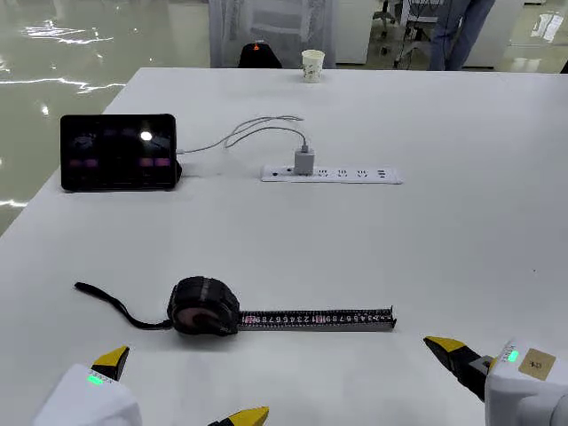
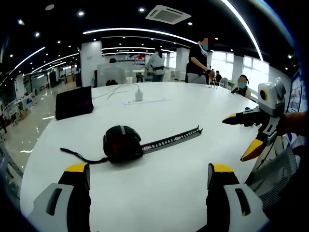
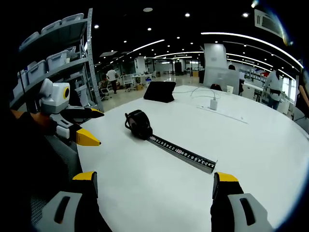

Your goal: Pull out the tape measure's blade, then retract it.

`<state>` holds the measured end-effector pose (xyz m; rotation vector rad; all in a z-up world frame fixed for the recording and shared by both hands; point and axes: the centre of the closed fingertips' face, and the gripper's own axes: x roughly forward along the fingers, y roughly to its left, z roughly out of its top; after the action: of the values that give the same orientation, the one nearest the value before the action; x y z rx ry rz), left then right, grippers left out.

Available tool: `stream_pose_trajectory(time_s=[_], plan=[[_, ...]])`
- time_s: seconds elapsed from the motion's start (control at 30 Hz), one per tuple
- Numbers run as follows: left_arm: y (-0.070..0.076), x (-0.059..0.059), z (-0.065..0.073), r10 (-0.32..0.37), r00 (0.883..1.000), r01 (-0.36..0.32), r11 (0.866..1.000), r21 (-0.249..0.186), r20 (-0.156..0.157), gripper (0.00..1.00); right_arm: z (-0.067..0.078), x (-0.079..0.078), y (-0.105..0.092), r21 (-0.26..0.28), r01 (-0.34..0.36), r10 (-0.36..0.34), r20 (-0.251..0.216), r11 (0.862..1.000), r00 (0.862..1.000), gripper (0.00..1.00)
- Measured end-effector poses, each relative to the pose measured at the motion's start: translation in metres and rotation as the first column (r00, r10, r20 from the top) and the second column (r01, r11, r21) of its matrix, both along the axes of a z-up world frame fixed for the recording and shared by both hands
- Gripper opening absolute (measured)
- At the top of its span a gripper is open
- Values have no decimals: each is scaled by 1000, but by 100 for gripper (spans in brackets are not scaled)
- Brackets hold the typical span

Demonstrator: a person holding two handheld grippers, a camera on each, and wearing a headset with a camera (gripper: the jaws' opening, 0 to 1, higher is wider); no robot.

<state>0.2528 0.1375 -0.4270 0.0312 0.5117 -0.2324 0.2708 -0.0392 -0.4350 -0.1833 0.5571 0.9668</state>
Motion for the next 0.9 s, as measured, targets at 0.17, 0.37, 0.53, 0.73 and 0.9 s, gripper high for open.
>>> stream_pose_trajectory(time_s=[0.17, 0.37, 0.53, 0.73, 0.9], plan=[[-2, 6, 0, 0, 1000, 0, 1000, 1, 2, 99, -1, 4, -1, -9, -35, 35, -1, 999, 999, 99], [-4, 17, 1, -2, 1000, 2, 1000, 2, 10, 99, -1, 9, -2, -23, -82, 82, 7, 996, 997, 99], [-4, 25, 0, 1, 1000, -1, 1000, 2, 11, 99, -2, 16, -4, -34, -113, 113, 9, 993, 994, 98], [0, 34, -2, 16, 1000, -16, 1000, 7, 12, 99, -5, 21, -6, -52, -156, 156, -1, 986, 988, 97], [4, 42, -2, 38, 999, -38, 999, 3, 15, 99, -8, 24, -8, -67, -184, 184, -6, 981, 983, 96]])
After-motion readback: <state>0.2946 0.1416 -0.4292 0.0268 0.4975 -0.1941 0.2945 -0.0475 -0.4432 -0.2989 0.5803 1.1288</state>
